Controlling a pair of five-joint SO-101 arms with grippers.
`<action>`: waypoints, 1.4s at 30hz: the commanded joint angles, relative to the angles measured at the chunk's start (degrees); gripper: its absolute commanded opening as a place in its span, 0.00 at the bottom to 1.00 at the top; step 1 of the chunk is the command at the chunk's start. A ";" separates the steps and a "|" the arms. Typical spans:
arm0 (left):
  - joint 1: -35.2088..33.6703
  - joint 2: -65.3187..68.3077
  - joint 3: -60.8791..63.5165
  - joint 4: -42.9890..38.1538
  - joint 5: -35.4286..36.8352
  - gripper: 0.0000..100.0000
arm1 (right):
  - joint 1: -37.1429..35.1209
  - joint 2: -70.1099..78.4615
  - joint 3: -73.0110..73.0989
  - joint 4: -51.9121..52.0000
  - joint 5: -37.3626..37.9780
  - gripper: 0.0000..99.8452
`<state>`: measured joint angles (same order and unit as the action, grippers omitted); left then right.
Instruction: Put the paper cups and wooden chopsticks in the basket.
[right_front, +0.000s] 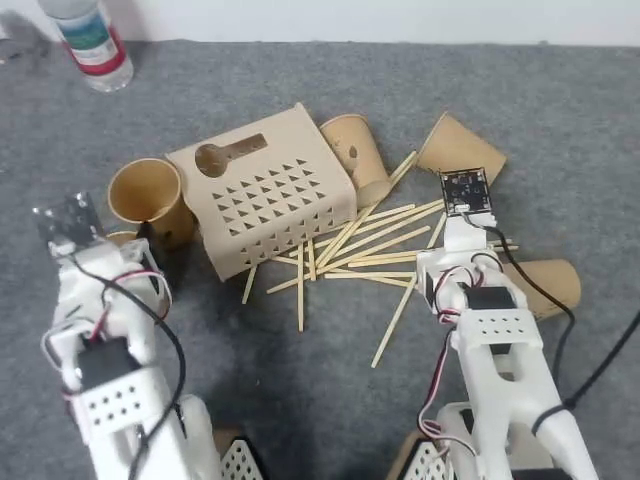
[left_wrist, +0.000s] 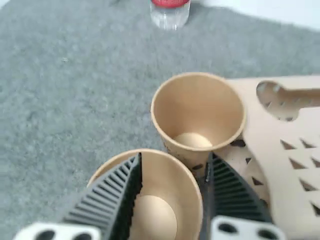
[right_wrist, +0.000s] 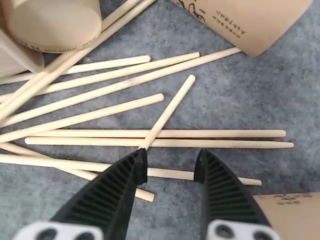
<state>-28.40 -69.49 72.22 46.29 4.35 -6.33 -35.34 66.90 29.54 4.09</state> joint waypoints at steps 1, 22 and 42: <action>2.29 -8.18 2.59 0.44 -1.93 0.19 | -0.22 -2.77 -1.05 0.31 0.88 0.00; 2.81 -24.53 7.52 4.84 -0.79 0.19 | -0.22 -2.77 -1.05 0.04 0.53 0.14; 2.73 -24.53 7.60 4.75 -0.62 0.19 | 0.04 -2.68 -1.05 -0.04 2.11 0.02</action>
<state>-25.85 -93.49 80.04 51.03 2.42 -6.33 -35.34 66.90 29.54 5.49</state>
